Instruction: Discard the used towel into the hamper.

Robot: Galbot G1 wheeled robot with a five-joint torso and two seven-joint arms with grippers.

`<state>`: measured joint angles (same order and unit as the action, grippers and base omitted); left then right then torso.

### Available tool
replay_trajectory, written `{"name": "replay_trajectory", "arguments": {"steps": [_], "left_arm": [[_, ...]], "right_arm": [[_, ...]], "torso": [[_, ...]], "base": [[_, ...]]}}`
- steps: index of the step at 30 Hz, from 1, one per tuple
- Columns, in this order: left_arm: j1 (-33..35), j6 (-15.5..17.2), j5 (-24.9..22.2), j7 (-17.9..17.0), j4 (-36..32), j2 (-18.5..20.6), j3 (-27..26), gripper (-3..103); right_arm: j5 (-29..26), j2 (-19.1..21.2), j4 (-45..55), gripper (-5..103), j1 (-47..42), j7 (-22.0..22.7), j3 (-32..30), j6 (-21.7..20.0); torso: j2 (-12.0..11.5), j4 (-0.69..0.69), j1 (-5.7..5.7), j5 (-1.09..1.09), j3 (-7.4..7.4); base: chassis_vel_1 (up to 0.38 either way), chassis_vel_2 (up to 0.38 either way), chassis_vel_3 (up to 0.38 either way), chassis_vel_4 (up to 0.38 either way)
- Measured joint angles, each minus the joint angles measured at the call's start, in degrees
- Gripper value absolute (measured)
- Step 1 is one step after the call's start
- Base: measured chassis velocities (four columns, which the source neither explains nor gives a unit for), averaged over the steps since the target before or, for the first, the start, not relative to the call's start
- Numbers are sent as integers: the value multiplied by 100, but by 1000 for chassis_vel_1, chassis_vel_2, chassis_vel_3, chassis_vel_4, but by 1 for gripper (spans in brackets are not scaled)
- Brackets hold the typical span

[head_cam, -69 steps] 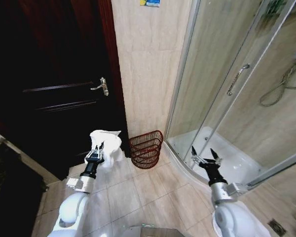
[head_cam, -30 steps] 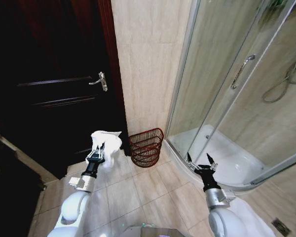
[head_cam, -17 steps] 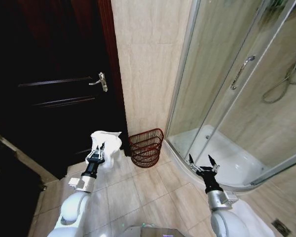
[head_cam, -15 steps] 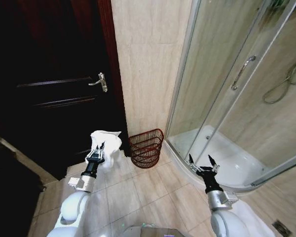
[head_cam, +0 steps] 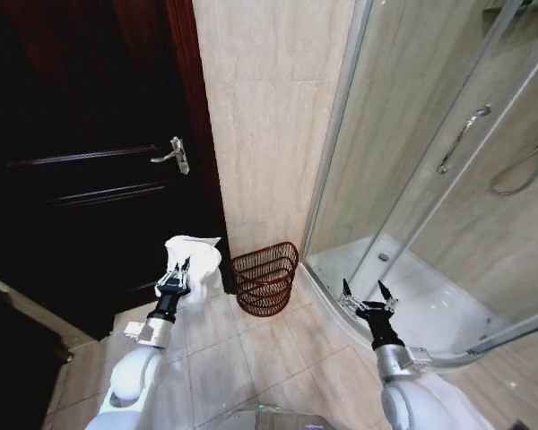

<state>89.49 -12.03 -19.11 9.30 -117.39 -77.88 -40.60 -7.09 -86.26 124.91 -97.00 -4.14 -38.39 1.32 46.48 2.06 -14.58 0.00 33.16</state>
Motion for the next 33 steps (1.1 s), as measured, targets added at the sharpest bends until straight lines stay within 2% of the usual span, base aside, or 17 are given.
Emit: {"name": "replay_trajectory", "arguments": {"steps": [13, 16, 23, 33], "left_arm": [[-189, -7, 125, 18, 175, 32, 142, 7], [-225, -5, 174, 17, 219, 9, 252, 7], [-229, -20, 179, 13, 289, -19, 309, 7], [-293, -67, -6, 54, 314, 85, 279, 7]], "right_arm": [[84, -27, -15, 100, 138, 99, 45, -120], [108, -37, 46, 100, 87, 123, 41, -299], [178, -55, 35, 100, 47, 127, 44, -297], [214, -59, 44, 100, 228, 169, 120, -315]], "torso": [[6, 1, 0, 0, 2], [7, 1, -2, 0, 3], [8, 0, -2, 0, 4], [9, 2, -3, 0, 5]], "base": [[0, 0, 0, 0], [0, 0, 0, 0], [-18, -13, -11, -19], [-1, -5, -5, -2]]}}
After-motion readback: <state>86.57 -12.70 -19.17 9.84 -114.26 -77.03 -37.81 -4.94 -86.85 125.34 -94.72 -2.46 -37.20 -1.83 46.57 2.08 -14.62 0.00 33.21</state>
